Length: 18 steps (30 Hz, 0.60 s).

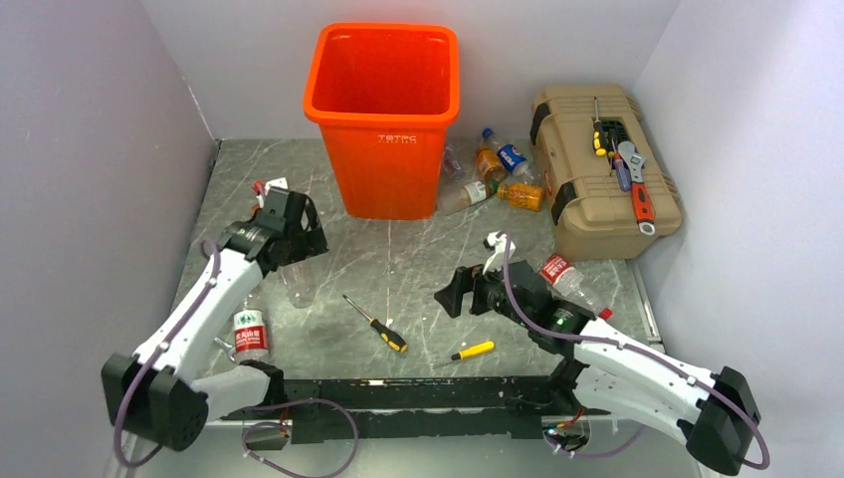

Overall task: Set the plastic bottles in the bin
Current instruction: Pick up the plastic bottle at the center of the board.

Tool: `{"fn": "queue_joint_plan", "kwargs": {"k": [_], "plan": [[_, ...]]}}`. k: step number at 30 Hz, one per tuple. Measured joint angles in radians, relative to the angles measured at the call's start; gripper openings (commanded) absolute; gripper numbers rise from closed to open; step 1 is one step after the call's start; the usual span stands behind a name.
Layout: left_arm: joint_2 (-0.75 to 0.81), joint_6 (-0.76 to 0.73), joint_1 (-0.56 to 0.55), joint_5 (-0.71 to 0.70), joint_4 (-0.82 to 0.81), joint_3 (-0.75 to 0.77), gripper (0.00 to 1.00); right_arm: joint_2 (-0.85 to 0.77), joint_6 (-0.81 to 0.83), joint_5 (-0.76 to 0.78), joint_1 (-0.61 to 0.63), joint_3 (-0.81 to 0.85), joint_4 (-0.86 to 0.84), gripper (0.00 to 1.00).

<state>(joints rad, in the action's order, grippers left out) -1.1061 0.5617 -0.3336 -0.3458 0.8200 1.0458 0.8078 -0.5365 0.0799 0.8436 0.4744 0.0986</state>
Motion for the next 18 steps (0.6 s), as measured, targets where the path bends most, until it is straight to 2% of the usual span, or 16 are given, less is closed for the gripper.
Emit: {"fn": "queue_joint_plan", "kwargs": {"k": [5, 8, 15, 18], "plan": [[-0.123, 0.133, 0.0, -0.023, 0.055, -0.013, 1.0, 0.007, -0.025, -0.026, 0.001, -0.016, -0.064, 0.96], [-0.181, 0.167, 0.0, -0.069, 0.055, -0.02, 0.94, -0.005, -0.033, -0.034, 0.002, -0.032, -0.076, 0.96], [-0.49, 0.221, 0.027, -0.151, 0.05, 0.019, 0.96, -0.046, -0.033, -0.037, 0.003, -0.037, -0.078, 0.96], [-0.541, 0.225, 0.029, -0.152, 0.045, 0.008, 0.94, -0.098, -0.032, -0.037, 0.003, -0.044, -0.082, 0.96]]}}
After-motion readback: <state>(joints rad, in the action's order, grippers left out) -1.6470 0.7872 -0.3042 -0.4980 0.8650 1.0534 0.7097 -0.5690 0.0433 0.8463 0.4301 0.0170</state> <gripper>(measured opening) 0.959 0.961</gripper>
